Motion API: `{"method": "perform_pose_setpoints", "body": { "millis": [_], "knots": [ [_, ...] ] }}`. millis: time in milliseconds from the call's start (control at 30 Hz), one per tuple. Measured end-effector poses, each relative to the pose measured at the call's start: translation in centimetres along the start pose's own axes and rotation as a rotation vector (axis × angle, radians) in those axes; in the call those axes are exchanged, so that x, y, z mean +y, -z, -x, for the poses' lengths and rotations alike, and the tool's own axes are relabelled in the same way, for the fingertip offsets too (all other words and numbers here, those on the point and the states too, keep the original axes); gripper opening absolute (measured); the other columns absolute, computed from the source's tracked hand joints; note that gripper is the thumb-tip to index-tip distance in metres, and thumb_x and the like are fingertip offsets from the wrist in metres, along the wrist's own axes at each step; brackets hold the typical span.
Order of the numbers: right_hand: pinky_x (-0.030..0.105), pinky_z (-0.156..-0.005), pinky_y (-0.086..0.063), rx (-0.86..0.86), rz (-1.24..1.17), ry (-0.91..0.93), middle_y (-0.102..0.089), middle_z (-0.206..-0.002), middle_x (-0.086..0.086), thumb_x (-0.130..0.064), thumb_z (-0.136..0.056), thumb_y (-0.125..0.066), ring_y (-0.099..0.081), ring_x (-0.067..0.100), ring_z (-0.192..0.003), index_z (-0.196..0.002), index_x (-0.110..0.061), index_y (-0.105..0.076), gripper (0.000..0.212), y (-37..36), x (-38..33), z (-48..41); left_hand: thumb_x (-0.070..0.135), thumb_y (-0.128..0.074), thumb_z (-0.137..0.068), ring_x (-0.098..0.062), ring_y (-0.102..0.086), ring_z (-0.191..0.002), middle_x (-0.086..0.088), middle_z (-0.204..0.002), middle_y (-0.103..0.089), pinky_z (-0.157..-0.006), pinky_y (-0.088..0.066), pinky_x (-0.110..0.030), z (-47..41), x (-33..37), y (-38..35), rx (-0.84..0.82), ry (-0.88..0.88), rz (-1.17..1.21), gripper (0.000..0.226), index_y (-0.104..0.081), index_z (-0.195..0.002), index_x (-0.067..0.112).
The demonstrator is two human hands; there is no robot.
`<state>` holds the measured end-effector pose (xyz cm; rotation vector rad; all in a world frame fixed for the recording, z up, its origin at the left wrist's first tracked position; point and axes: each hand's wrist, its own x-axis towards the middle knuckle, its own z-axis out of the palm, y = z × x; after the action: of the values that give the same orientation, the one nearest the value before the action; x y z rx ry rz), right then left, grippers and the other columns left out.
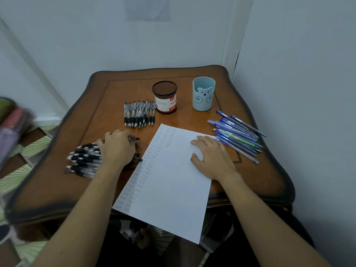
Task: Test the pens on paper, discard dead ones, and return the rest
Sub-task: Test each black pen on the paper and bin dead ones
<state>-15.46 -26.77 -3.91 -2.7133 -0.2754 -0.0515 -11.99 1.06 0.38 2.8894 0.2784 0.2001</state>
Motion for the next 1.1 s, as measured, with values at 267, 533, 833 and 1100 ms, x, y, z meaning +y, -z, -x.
{"method": "perform_pose_setpoints", "body": {
  "millis": [267,533,833,1100],
  "knots": [
    [0.038,-0.121,-0.016,0.007,-0.004,0.001,-0.036,-0.157,-0.008,-0.047,-0.099,-0.046,-0.026,0.012,-0.147,-0.146,-0.033,-0.043,0.049,-0.1,0.0,0.0,0.021,-0.052,-0.103,-0.026,-0.058,-0.097,-0.007,-0.105,-0.065,-0.092,-0.046,-0.051,0.2,1.5,-0.2,0.324,-0.436,0.467,0.023,-0.060,-0.124,0.017],
    [0.037,-0.121,-0.014,0.003,0.000,-0.003,-0.035,-0.158,-0.007,-0.047,-0.099,-0.046,-0.025,0.012,-0.148,-0.147,-0.033,-0.042,0.050,0.0,0.0,0.0,0.061,-0.046,-0.094,-0.010,-0.044,-0.048,0.009,-0.048,-0.048,-0.053,-0.029,-0.027,0.5,4.4,0.6,0.193,-0.396,0.624,0.052,-0.055,-0.056,0.028],
    [0.037,-0.121,-0.015,0.009,0.000,-0.003,-0.036,-0.157,-0.008,-0.047,-0.099,-0.046,-0.026,0.012,-0.147,-0.146,-0.033,-0.043,0.049,-0.1,-0.1,0.0,0.030,-0.062,-0.100,0.001,-0.052,-0.061,0.018,-0.074,-0.063,-0.057,-0.037,-0.010,0.8,6.9,1.0,0.087,-0.273,0.966,0.025,-0.074,-0.088,0.012],
    [0.036,-0.121,-0.015,0.010,-0.001,0.001,-0.035,-0.157,-0.007,-0.046,-0.099,-0.045,-0.025,0.012,-0.147,-0.146,-0.033,-0.042,0.049,0.0,-0.1,0.0,0.037,-0.031,-0.107,-0.015,-0.059,-0.076,-0.005,-0.093,-0.062,-0.065,-0.047,-0.028,0.1,7.5,-1.8,-0.011,-0.149,1.187,0.045,-0.070,-0.113,0.015]
  ]
}}
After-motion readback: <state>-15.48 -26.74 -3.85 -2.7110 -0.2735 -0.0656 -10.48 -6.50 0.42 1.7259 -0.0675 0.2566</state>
